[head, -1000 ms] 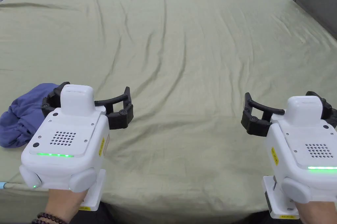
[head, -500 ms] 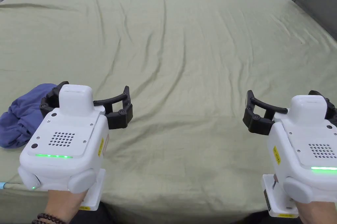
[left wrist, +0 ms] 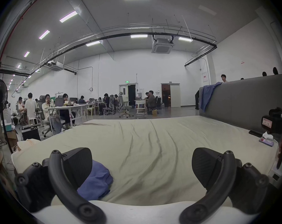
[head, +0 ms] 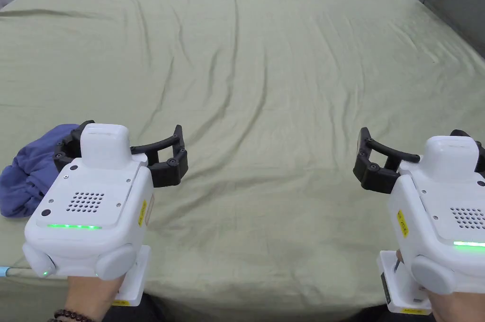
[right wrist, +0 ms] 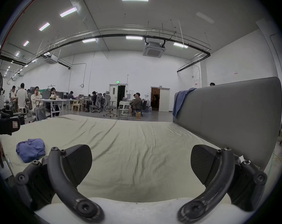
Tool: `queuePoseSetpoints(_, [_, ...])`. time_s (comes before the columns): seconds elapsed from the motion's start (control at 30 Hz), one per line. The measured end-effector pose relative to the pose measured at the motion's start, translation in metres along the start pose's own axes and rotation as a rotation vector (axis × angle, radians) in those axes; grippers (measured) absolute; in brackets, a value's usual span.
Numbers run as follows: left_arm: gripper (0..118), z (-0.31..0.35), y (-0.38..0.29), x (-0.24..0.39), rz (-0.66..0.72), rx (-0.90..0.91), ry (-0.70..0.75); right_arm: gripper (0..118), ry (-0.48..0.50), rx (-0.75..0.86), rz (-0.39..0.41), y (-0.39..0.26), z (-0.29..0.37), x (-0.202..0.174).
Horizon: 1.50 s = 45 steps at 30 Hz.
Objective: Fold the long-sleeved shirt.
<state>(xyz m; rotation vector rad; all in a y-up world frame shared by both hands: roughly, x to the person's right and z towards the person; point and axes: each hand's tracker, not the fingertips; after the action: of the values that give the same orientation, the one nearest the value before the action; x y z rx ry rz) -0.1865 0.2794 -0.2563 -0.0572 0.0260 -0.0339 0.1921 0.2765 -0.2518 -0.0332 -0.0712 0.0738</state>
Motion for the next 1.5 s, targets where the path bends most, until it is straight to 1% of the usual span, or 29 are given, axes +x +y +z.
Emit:
queuePoseSetpoints(0.17, [118, -0.002, 0.001, 0.004, -0.021, -0.024, -0.017, 118, -0.011, -0.004, 0.017, 0.001, -0.001, 0.000])
queuePoseSetpoints(0.2, [109, -0.002, 0.003, 0.004, -0.015, -0.028, -0.018, 115, -0.015, -0.013, 0.014, 0.003, 0.000, 0.000])
queuePoseSetpoints(0.23, [81, -0.002, 0.007, 0.004, -0.011, -0.027, -0.019, 102, -0.011, -0.022, 0.010, 0.007, 0.000, 0.000])
queuePoseSetpoints(0.27, [31, -0.002, 0.009, 0.006, -0.004, -0.024, -0.009, 68, -0.009, -0.023, 0.010, 0.009, 0.000, 0.000])
queuePoseSetpoints(0.3, [0, -0.004, 0.010, 0.008, -0.015, -0.031, 0.035, 0, -0.017, -0.032, 0.017, 0.010, -0.002, -0.001])
queuePoseSetpoints(0.33, [0, -0.003, 0.010, 0.007, -0.022, 0.007, 0.034, 0, -0.054, -0.042, 0.027, 0.008, -0.005, -0.005])
queuePoseSetpoints(0.4, [0, -0.004, 0.007, 0.003, -0.007, -0.043, -0.015, 0, -0.010, -0.054, 0.027, 0.008, -0.009, -0.010])
queuePoseSetpoints(0.43, [0, -0.003, 0.007, 0.005, -0.012, -0.043, 0.002, 0, -0.012, -0.059, 0.025, 0.008, -0.010, -0.013])
queuePoseSetpoints(0.47, [0, -0.003, 0.006, 0.005, -0.012, -0.045, 0.007, 0, -0.017, -0.059, 0.024, 0.007, -0.006, -0.008])
queuePoseSetpoints(0.57, [0, -0.004, 0.009, 0.006, 0.011, -0.044, -0.007, 0, -0.021, -0.065, 0.031, 0.010, -0.006, -0.013])
queuePoseSetpoints(0.6, [0, -0.003, 0.010, 0.006, 0.009, -0.041, -0.007, 0, -0.022, -0.065, 0.034, 0.009, -0.005, -0.009])
queuePoseSetpoints(0.73, [0, 0.000, 0.023, 0.000, -0.031, -0.041, -0.009, 0, -0.042, -0.056, 0.076, 0.017, -0.008, -0.022])
queuePoseSetpoints(0.77, [0, 0.000, 0.027, -0.006, -0.037, -0.047, -0.011, 0, -0.026, -0.048, 0.085, 0.021, -0.010, -0.028])
queuePoseSetpoints(0.83, [0, 0.003, 0.030, -0.020, -0.045, -0.071, 0.036, 0, 0.022, -0.013, 0.098, 0.030, -0.014, -0.052])
queuePoseSetpoints(0.87, [0, 0.005, 0.031, -0.030, -0.051, -0.072, 0.048, 0, 0.026, -0.004, 0.098, 0.032, -0.015, -0.056])
queuePoseSetpoints(1.0, [0, 0.037, 0.030, -0.079, -0.030, -0.060, 0.191, 0, 0.154, 0.025, 0.032, 0.046, -0.026, -0.112])
queuePoseSetpoints(1.1, [0, 0.066, 0.026, -0.109, -0.016, -0.071, 0.302, 0, 0.272, 0.022, 0.005, 0.049, -0.028, -0.167])
queuePoseSetpoints(1.17, [0, 0.082, 0.023, -0.126, 0.007, -0.079, 0.350, 0, 0.345, 0.019, -0.006, 0.048, -0.024, -0.195])
queuePoseSetpoints(1.23, [0, 0.095, 0.021, -0.136, 0.013, -0.089, 0.370, 0, 0.406, 0.008, -0.011, 0.048, -0.020, -0.227])
queuePoseSetpoints(1.33, [0, 0.103, 0.020, -0.142, -0.014, -0.095, 0.382, 0, 0.449, 0.006, 0.000, 0.045, -0.015, -0.250])
queuePoseSetpoints(1.4, [0, 0.102, 0.022, -0.143, -0.023, -0.106, 0.365, 0, 0.464, 0.005, 0.009, 0.045, -0.014, -0.257])
queuePoseSetpoints(1.47, [0, 0.089, 0.022, -0.148, 0.007, -0.181, 0.297, 0, 0.475, -0.005, 0.007, 0.046, -0.013, -0.260])
queuePoseSetpoints(1.5, [23, 0.077, 0.022, -0.151, 0.025, -0.249, 0.290, 0, 0.478, -0.009, 0.005, 0.047, -0.013, -0.261])
